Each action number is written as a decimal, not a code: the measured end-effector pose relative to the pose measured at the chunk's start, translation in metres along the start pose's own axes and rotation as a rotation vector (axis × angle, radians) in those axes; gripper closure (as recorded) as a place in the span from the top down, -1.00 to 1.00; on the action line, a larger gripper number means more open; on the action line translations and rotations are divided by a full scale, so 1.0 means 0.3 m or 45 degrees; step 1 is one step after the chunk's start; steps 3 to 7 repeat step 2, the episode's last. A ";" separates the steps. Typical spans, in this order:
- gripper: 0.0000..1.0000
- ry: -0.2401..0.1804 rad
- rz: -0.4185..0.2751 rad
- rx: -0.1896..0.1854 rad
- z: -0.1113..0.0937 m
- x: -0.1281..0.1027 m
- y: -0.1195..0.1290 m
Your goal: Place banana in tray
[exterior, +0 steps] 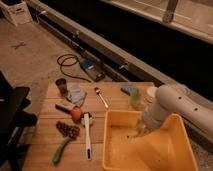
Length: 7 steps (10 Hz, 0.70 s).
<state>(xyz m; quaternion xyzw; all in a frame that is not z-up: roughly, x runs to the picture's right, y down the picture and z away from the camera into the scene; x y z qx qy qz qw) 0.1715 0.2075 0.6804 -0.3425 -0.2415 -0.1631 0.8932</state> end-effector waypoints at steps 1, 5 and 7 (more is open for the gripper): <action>0.60 0.000 -0.003 -0.001 0.001 -0.002 -0.003; 0.60 0.000 -0.003 0.000 0.001 -0.002 -0.004; 0.60 0.000 -0.003 0.000 0.001 -0.002 -0.004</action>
